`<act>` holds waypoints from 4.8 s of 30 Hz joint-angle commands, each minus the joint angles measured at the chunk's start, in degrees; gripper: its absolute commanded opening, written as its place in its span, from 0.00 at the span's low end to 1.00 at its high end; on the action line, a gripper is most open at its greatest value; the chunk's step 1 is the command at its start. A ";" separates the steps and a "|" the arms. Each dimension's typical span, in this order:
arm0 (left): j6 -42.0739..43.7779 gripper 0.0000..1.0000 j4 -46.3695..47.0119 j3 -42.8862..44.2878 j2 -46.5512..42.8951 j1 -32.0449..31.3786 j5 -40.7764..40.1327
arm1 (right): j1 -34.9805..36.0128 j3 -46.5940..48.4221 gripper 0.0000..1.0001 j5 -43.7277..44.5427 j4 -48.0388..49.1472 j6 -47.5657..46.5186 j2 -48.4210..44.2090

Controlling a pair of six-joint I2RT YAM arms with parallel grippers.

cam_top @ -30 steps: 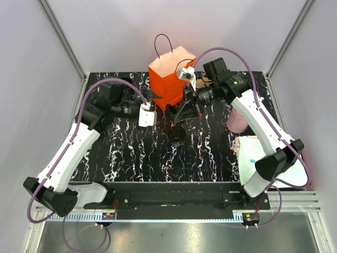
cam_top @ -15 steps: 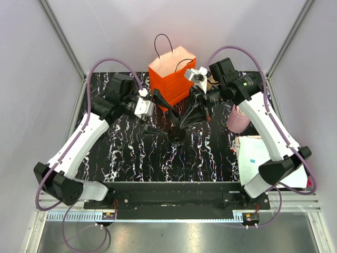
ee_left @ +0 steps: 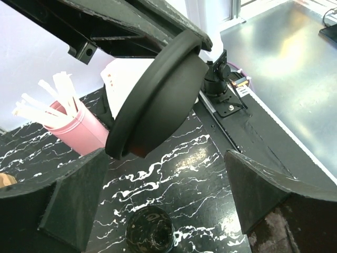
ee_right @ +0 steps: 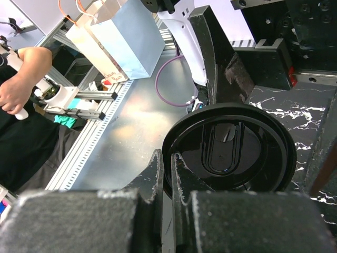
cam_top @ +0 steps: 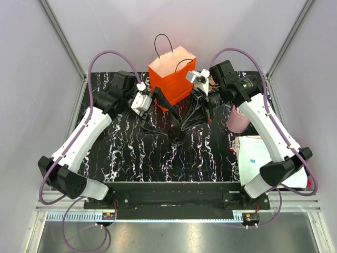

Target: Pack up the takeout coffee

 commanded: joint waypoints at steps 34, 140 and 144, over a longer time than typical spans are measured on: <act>38.24 0.42 -44.43 17.29 11.55 -5.23 13.98 | -4.84 -2.56 0.00 -4.81 0.87 -7.35 -1.42; -47.65 0.99 15.18 -0.38 6.46 8.91 -22.19 | 21.70 -25.41 0.00 86.69 31.28 -12.46 -15.22; -37.64 0.99 11.46 -0.09 3.14 11.12 -37.14 | 20.65 -25.94 0.00 84.41 29.70 -10.35 -14.70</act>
